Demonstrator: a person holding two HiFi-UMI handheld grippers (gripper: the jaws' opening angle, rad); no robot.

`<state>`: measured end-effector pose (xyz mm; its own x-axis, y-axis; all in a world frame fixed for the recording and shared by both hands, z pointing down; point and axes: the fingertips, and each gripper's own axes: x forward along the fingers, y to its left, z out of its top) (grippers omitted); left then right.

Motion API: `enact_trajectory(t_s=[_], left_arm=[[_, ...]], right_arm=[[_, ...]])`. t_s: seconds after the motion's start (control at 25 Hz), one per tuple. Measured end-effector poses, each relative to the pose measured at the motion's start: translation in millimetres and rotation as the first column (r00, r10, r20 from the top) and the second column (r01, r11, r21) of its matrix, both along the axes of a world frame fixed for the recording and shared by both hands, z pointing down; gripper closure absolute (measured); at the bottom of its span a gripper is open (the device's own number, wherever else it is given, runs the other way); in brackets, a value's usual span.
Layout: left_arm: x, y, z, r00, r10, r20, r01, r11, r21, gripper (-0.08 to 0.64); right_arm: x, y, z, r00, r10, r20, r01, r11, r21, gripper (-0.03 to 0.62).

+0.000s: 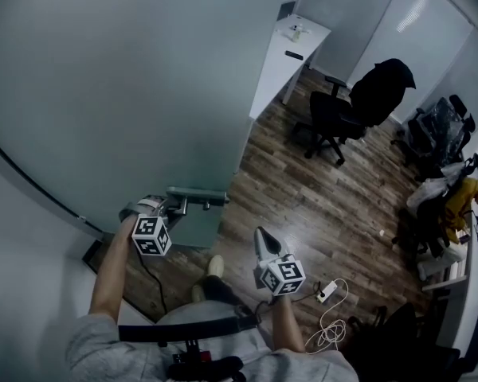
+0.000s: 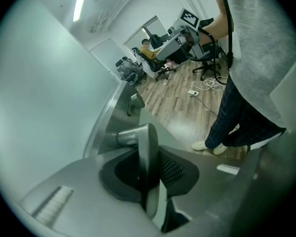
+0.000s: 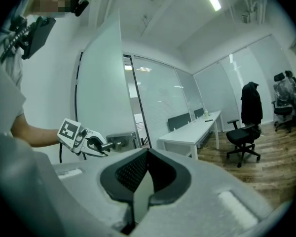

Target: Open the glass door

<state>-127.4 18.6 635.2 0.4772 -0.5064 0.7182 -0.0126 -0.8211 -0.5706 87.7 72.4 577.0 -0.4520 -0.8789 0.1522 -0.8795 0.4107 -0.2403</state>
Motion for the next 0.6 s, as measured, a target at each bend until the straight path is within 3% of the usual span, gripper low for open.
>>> enact_trajectory(t_s=[0.6], left_arm=[[-3, 58, 0, 0.998, 0.056, 0.011, -0.056, 0.998, 0.012, 0.488]], right_arm=[[9, 50, -3, 0.999, 0.045, -0.015, -0.045, 0.999, 0.007, 0.591]])
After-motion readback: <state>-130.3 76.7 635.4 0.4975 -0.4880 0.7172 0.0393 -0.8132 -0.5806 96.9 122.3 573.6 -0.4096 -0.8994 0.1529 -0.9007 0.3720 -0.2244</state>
